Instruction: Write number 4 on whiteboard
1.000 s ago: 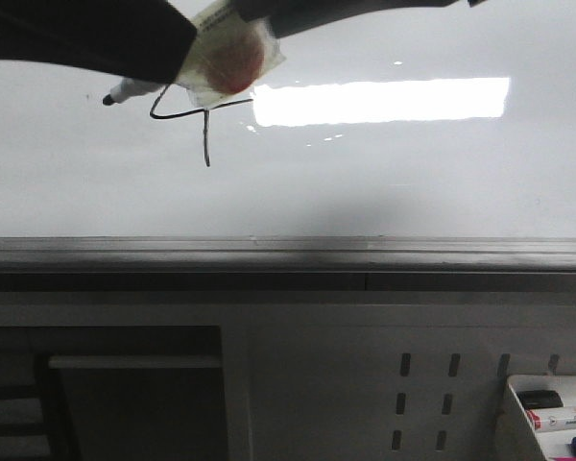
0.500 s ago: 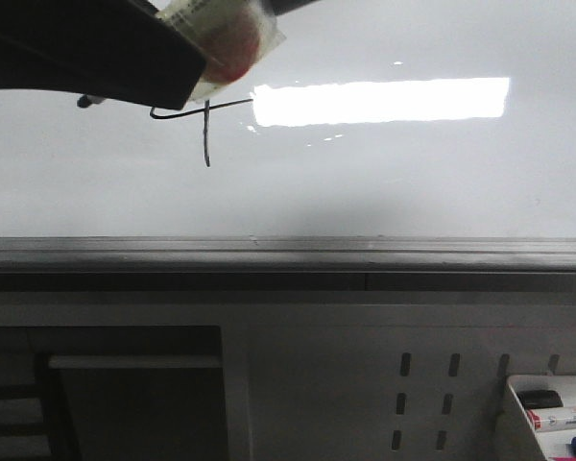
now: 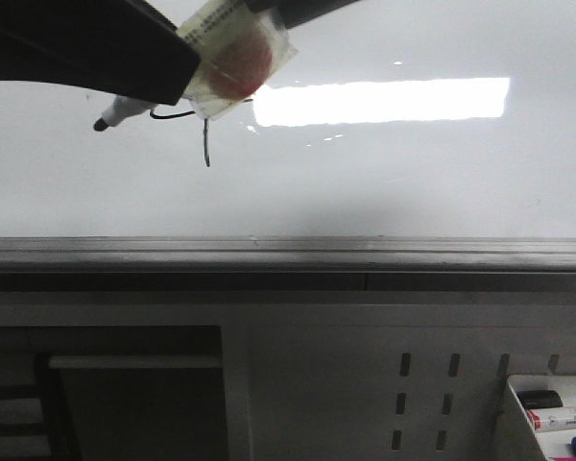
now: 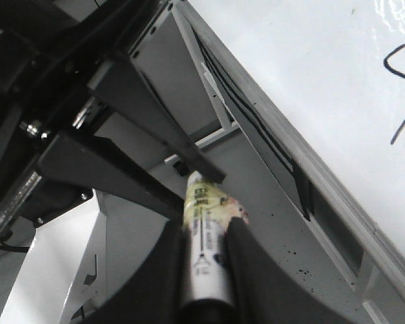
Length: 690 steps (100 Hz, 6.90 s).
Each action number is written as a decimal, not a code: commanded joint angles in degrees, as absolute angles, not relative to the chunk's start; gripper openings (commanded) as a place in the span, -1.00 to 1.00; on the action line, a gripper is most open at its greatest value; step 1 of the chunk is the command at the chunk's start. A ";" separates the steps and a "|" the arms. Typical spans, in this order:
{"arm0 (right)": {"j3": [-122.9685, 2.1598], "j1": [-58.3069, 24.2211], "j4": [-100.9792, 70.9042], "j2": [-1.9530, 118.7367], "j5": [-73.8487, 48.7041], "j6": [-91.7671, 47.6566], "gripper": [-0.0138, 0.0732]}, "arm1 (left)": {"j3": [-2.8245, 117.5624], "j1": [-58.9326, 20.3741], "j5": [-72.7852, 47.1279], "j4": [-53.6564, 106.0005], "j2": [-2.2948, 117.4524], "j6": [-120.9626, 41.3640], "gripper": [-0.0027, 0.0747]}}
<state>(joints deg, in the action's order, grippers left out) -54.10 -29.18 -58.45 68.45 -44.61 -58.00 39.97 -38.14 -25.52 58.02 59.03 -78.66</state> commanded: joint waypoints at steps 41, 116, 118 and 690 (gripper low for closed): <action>-55.98 -28.29 -61.13 67.25 -43.71 -56.45 0.34 | 41.44 -38.45 -21.93 61.04 58.23 -75.01 -0.98; -46.50 -12.77 -58.07 51.35 -41.37 -52.04 0.40 | 33.69 -33.84 18.88 78.38 55.99 -60.94 -0.98; -46.50 -12.77 -58.07 51.35 -41.47 -52.04 0.40 | 34.08 -33.84 19.06 78.29 56.67 -60.94 -0.98; -11.53 -8.75 -56.53 -1.29 -18.57 -50.02 -0.85 | -1.44 -8.03 1.52 4.26 -1.84 -6.77 -0.98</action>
<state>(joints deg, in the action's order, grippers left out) -10.15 -9.08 -54.99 -0.50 -21.64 -49.92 0.14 -7.74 -2.30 4.27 -0.31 -7.46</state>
